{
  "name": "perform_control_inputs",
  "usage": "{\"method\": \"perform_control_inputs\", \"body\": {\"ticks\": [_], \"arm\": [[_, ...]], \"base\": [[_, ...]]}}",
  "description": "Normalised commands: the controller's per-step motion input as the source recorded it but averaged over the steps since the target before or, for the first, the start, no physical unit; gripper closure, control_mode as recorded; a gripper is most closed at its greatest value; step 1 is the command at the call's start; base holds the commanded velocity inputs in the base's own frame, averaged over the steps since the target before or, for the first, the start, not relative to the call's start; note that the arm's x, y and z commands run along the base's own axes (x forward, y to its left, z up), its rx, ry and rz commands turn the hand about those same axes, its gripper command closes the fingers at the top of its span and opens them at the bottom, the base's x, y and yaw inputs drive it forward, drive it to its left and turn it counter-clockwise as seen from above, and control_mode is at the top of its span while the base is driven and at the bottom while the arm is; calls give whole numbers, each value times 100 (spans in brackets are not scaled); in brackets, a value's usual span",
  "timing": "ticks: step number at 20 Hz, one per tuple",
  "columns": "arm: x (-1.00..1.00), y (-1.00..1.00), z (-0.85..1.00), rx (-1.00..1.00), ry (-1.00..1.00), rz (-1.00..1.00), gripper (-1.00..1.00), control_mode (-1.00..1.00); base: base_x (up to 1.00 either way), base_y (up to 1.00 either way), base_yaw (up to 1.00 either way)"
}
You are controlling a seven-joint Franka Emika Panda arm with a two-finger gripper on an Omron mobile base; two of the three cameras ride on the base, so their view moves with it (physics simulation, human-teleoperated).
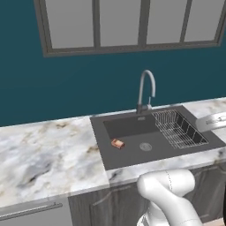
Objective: Pick up the bar soap and dish brush from the sink, and place them back in the cabinet, and close the cabinet door.
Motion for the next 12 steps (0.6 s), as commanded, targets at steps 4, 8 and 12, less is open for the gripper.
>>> {"method": "perform_control_inputs", "body": {"ticks": [4, 8, 12], "arm": [[0, 0, 0, 0, 0, 0, -100, 100], [0, 0, 0, 0, 0, 0, -100, 100], [0, 0, 0, 0, 0, 0, -100, 100]], "base": [[43, 0, 2], [36, 0, 9], [24, -1, 4]]}}
